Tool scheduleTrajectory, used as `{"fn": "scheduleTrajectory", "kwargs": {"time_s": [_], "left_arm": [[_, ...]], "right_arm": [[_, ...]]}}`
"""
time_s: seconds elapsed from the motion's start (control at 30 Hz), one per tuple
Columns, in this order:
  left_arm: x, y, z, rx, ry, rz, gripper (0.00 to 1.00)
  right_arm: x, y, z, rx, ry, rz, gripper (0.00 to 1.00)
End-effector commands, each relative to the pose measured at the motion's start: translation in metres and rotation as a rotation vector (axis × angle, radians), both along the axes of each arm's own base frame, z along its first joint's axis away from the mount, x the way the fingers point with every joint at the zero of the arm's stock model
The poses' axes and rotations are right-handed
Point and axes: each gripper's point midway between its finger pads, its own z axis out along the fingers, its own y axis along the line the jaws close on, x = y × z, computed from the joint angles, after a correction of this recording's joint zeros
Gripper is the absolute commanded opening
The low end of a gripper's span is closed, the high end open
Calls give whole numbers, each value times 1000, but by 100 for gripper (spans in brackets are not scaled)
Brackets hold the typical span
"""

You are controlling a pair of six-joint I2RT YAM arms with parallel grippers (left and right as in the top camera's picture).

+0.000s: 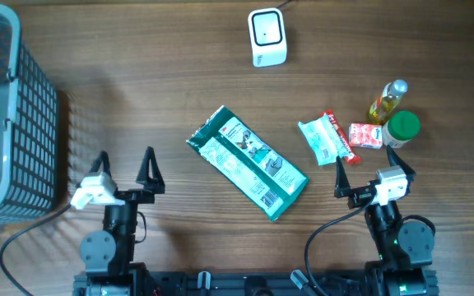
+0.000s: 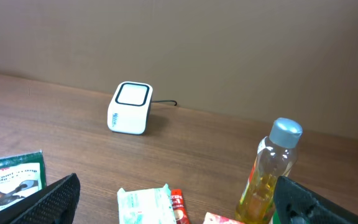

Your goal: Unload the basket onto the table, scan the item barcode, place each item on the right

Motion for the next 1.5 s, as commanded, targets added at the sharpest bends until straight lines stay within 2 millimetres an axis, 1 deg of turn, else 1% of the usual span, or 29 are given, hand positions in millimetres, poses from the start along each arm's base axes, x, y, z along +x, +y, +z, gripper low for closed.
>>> {"fn": "scheduleTrajectory", "kwargs": {"time_s": [0.0,0.03,0.07,1.47], "left_arm": [[0,-2,-25,166,92,-5,100],[0,-1,-34,188,130,-7,100],[0,-1,-39,221,148,-10,100],[0,-3,-38,228,144,-14,100]], "right_arm": [[-1,1,3,-7,-15,11,100],[-1,1,3,-8,-14,11,100],[-1,1,3,-8,-14,11,100],[-1,1,3,-8,-14,11,100]]}}
